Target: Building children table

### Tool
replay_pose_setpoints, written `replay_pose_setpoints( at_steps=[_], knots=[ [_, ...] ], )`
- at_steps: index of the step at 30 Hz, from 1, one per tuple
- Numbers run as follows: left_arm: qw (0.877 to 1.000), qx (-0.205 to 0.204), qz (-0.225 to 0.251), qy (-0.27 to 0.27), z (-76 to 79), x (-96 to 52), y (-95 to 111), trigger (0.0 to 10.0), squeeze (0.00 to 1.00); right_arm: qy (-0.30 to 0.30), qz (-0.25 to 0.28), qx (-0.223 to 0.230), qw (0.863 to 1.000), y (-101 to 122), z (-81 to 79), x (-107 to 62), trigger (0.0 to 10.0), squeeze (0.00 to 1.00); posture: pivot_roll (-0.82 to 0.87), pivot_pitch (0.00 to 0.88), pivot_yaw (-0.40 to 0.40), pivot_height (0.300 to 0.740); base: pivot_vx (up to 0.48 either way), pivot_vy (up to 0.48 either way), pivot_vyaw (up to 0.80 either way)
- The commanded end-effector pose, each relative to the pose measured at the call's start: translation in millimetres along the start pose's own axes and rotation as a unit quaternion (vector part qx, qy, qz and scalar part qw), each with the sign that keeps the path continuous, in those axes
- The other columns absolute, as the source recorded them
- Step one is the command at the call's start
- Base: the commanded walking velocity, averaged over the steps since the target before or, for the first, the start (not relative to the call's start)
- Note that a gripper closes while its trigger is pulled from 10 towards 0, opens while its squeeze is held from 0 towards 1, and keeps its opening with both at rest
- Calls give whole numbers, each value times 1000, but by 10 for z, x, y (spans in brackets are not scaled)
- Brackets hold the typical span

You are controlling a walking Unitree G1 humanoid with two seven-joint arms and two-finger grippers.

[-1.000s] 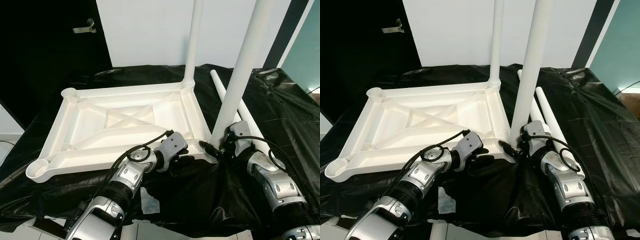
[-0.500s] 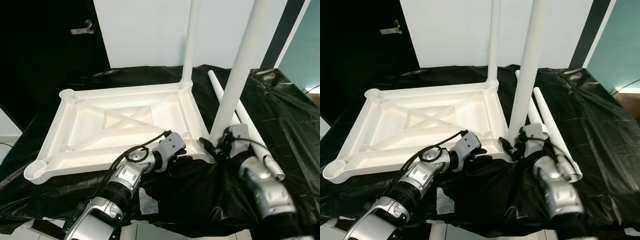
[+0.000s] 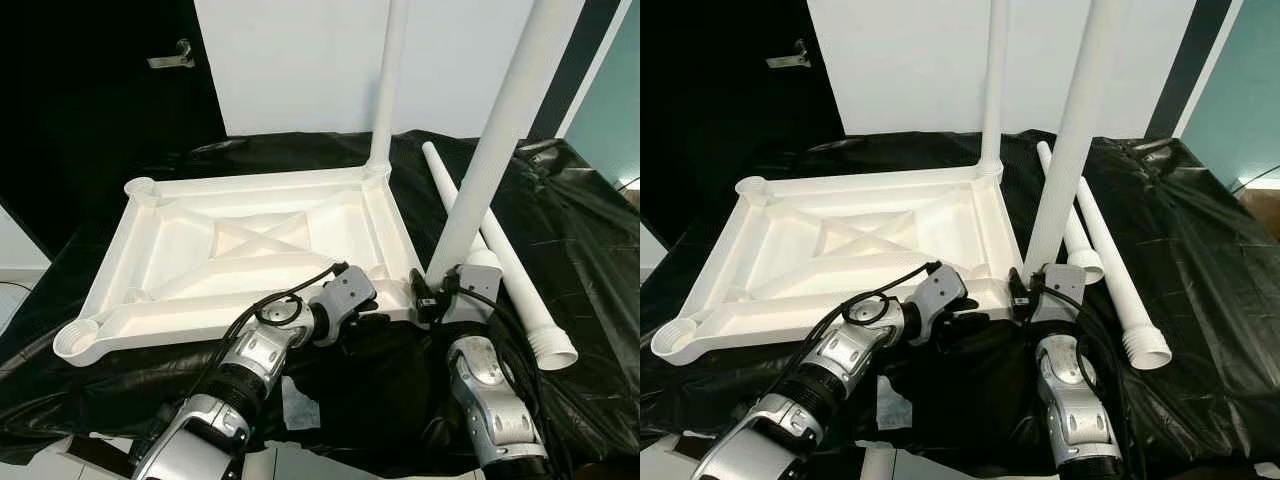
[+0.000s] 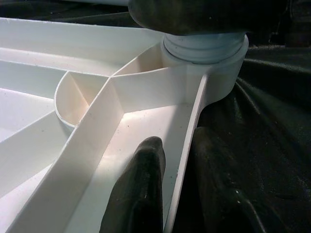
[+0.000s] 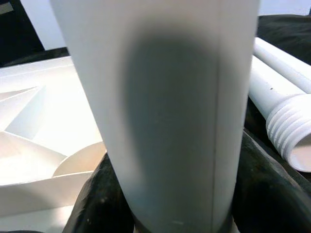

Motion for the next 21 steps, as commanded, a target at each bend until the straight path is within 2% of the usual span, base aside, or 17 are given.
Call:
replay_pose_setpoints(
  at_steps=[1, 2, 4, 7, 8, 9, 10, 11, 12, 16, 21],
  knots=[
    [992, -70, -100, -32, 141, 31, -568, 10000, 0, -41, -23, -25, 999, -83, 130, 11, 10000, 184, -43, 0, -9, 740, 0, 0, 0],
    [992, -69, -100, -32, 142, 30, -571, 10000, 0, -31, -15, -20, 999, -57, 120, 28, 10000, 1000, -43, 0, -9, 740, 0, 0, 0],
    [992, -69, -101, -32, 141, 22, -582, 10000, 0, 2, 0, -14, 1000, -13, 79, 60, 10000, 1000, -47, 0, -9, 740, 0, 0, 0],
    [992, -69, -102, -32, 140, 18, -588, 10000, 0, 20, 7, -13, 1000, 4, 54, 73, 10000, 1000, -47, 0, -9, 740, 0, 0, 0],
    [992, -69, -103, -32, 140, 13, -597, 10000, 0, 45, 19, -17, 999, 32, 36, 84, 10000, 537, -49, 0, -9, 740, 0, 0, 0],
    [992, -69, -104, -32, 142, 11, -604, 10000, 0, 83, 28, -20, 996, 49, 5, 91, 10000, 0, -50, 0, -11, 740, 0, 0, 0],
    [992, -69, -104, -32, 142, 11, -604, 10000, 0, 83, 28, -20, 996, 49, 5, 91, 10000, 0, -50, 0, -11, 740, 0, 0, 0],
    [991, -69, -106, -32, 145, 13, -608, 10000, 0, 134, 39, -17, 990, 75, 30, 112, 10000, 0, -49, 0, -11, 740, 0, 0, 0],
    [991, -70, -105, -33, 148, 16, -606, 10000, 0, 149, 44, -22, 988, 89, 68, 131, 10000, 0, -48, 0, -14, 740, 0, 0, 0],
    [991, -70, -104, -34, 155, 20, -606, 10000, 0, 170, 47, -27, 984, 106, 117, 159, 10000, 0, -48, 0, -16, 740, 0, 0, 0],
    [991, -72, -105, -35, 177, 19, -626, 10000, 0, 258, 45, -36, 964, 132, 157, 185, 10000, 0, -48, 0, -16, 740, 0, 0, 0]
  ],
)
Point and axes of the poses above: a point about 5 cm out from each wrist's last joint towards the gripper, its own x axis pointing out of the wrist towards the gripper, its own y axis along the axis of the wrist's last joint, z = x × y, the point moved 1 cm from there along x, pointing out of the wrist towards the gripper, and after that the axes turned 15 degrees about -x, right-handed, at the moved point
